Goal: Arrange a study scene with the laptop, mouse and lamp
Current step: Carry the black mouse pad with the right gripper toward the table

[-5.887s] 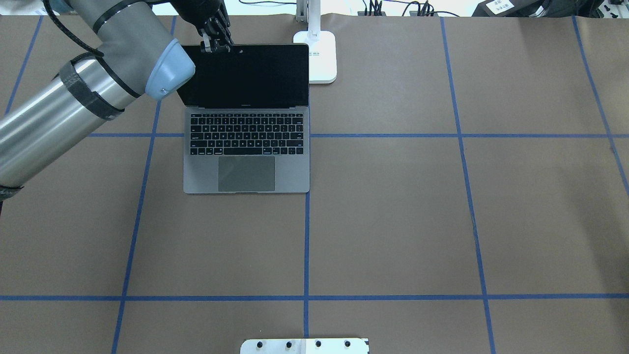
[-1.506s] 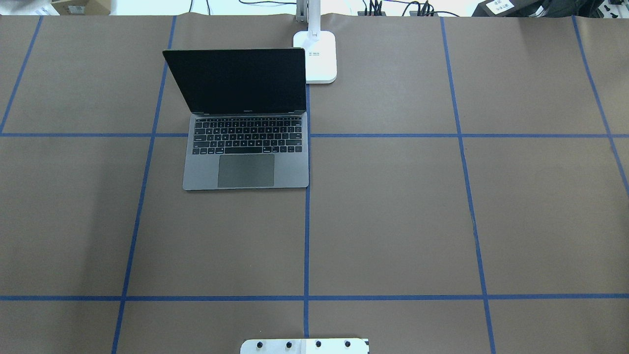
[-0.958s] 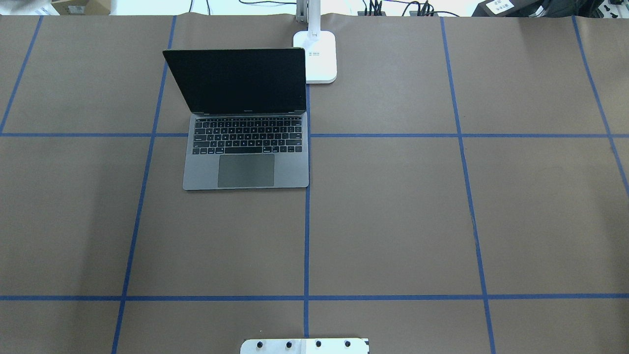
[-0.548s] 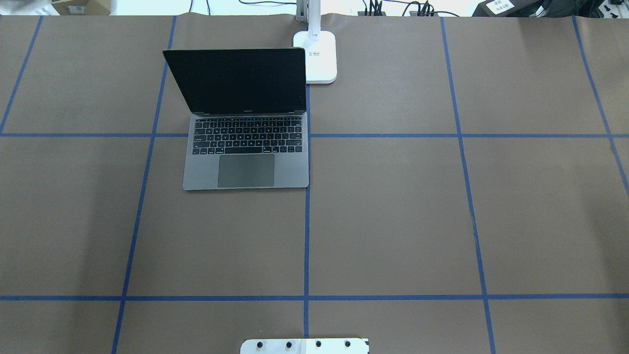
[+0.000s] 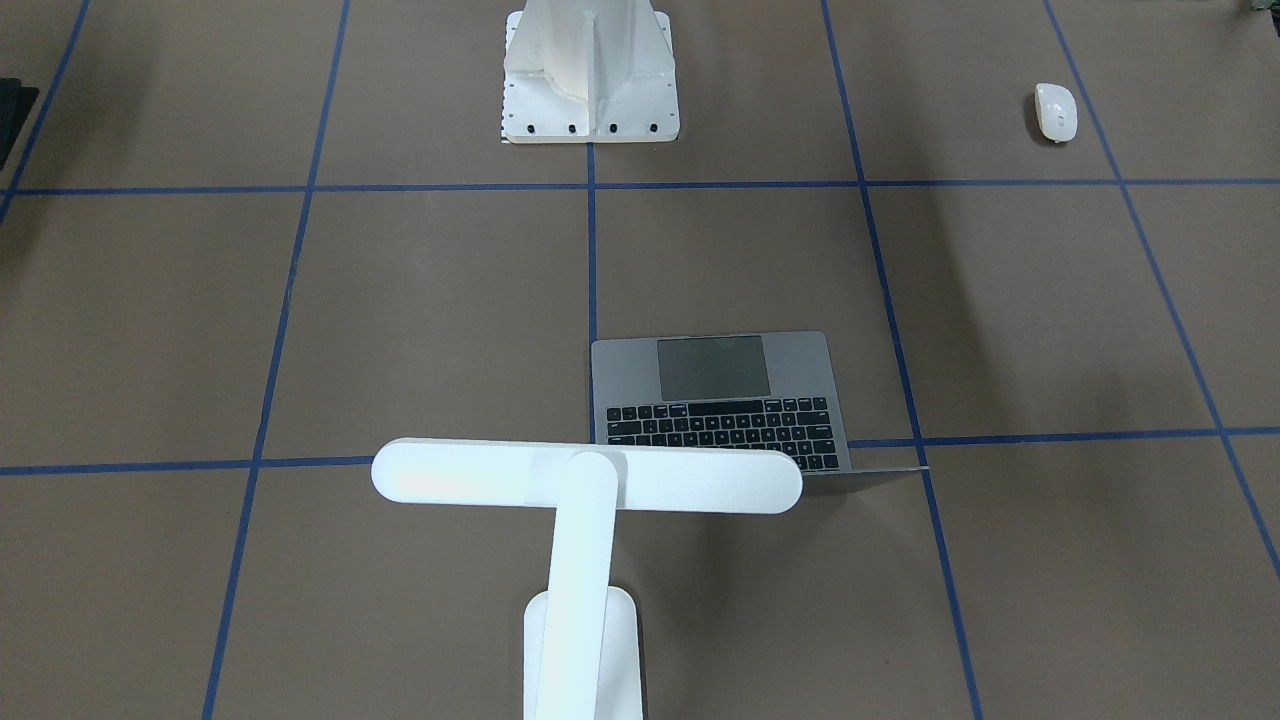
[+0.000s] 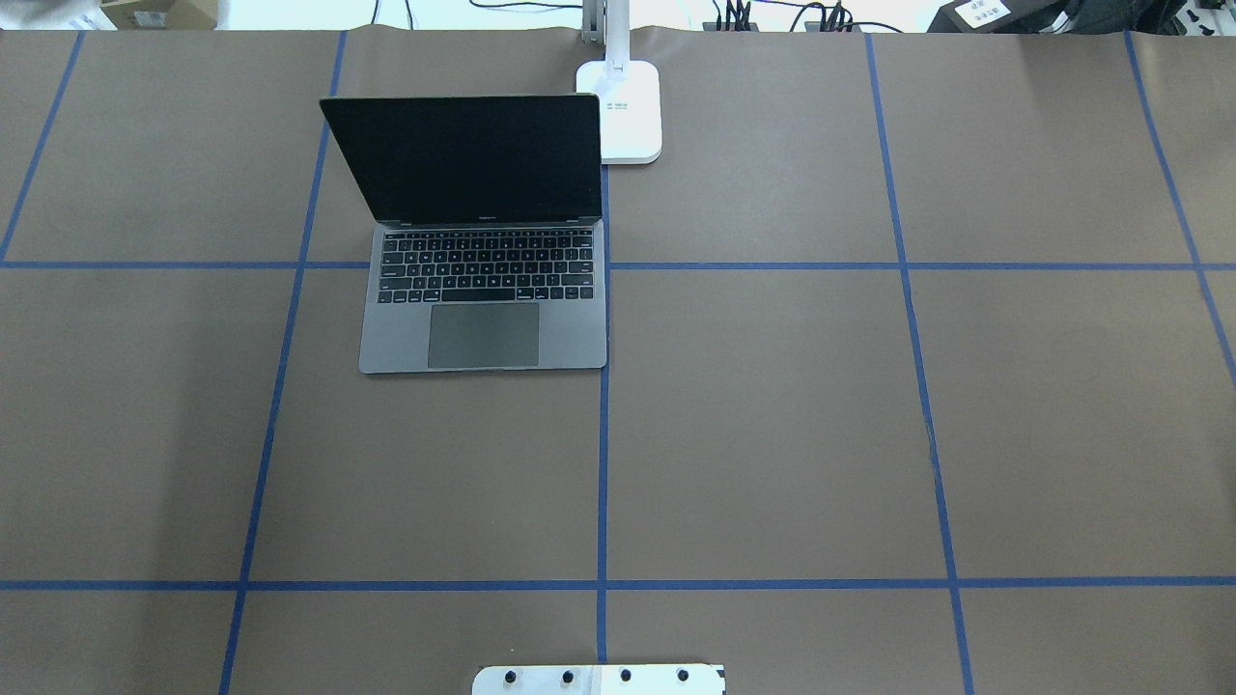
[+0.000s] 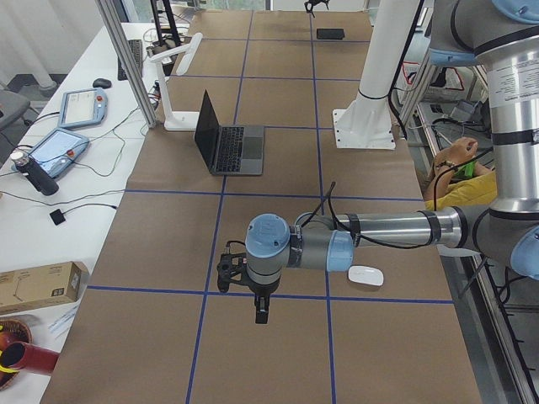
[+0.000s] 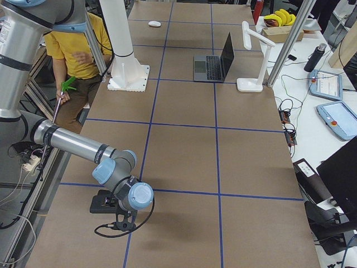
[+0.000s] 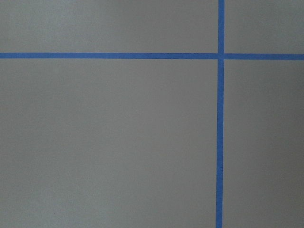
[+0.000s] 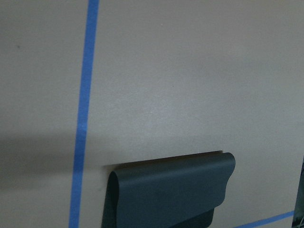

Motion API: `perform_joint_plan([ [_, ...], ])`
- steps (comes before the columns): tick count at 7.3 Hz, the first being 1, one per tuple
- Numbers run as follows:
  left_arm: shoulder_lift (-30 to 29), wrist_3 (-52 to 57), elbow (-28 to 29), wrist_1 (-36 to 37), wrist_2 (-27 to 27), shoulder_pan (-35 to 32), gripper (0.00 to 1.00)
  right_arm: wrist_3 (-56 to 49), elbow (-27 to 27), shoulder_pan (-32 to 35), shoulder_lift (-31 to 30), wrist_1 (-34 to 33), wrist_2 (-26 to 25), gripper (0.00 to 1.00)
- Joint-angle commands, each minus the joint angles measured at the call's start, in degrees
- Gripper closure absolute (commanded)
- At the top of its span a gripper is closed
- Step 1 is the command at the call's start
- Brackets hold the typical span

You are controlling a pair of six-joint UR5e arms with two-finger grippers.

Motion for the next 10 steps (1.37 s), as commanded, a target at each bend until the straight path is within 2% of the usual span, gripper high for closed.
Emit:
perform_joint_plan([
  [1, 0.87, 0.00, -0.72, 0.03, 0.00, 0.00, 0.00, 0.51, -3.46, -5.78, 1.49, 0.34, 4.72, 0.06],
  [4, 0.95, 0.00, -0.98, 0.02, 0.00, 0.00, 0.00, 3.24, -4.88, -15.29, 4.93, 0.52, 4.12, 0.09],
  [5, 1.30, 0.00, -1.33, -0.06, 0.00, 0.00, 0.00, 3.15, -6.88, -15.92, 5.02, 0.96, 3.33, 0.14],
  [10, 2.27, 0.00, -1.69, -0.93, 0.00, -0.18, 0.00, 5.35, -7.52, -16.10, 5.38, 2.11, -1.50, 0.15],
])
